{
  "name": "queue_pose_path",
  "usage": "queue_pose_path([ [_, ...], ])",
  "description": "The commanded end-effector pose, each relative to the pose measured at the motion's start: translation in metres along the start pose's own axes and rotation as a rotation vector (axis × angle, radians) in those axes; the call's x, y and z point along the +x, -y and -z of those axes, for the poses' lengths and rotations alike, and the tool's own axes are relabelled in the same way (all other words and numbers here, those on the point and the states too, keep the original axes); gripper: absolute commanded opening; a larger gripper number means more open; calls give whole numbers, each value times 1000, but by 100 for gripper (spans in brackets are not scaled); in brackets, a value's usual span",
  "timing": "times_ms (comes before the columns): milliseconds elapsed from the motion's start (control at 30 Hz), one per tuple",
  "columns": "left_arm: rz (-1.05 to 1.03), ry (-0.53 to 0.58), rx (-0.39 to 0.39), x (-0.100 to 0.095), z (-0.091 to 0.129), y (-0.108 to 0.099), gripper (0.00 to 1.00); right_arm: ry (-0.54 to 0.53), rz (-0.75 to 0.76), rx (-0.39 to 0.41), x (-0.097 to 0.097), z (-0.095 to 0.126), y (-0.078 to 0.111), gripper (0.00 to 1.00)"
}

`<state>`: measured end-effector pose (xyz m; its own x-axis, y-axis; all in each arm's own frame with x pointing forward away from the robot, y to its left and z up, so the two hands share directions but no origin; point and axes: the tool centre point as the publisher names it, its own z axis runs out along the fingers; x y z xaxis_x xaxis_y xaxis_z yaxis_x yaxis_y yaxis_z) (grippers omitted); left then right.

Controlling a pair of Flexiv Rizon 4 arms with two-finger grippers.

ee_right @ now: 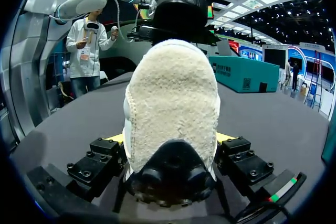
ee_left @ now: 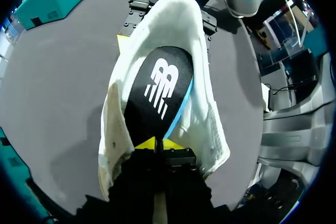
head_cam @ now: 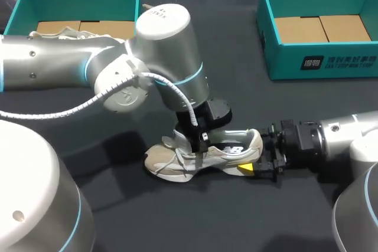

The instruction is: Take the shoe out of the shoebox, open the shoe tongue, remove and reinsert the insole, then place the shoe into the shoebox

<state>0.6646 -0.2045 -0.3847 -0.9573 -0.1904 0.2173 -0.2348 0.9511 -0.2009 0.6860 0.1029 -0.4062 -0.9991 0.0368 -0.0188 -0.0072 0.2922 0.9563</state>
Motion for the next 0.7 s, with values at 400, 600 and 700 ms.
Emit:
queue_pose_path([
  [400, 50, -69, 247, 1, 19, -14, 0, 0, 0, 5, 0, 1, 1, 0],
  [600, 75, -110, 291, -2, 21, -18, 0, 0, 0, 5, 0, 1, 1, 0],
  [700, 77, -132, 305, -3, 22, -19, 0, 0, 0, 5, 0, 1, 1, 0],
])
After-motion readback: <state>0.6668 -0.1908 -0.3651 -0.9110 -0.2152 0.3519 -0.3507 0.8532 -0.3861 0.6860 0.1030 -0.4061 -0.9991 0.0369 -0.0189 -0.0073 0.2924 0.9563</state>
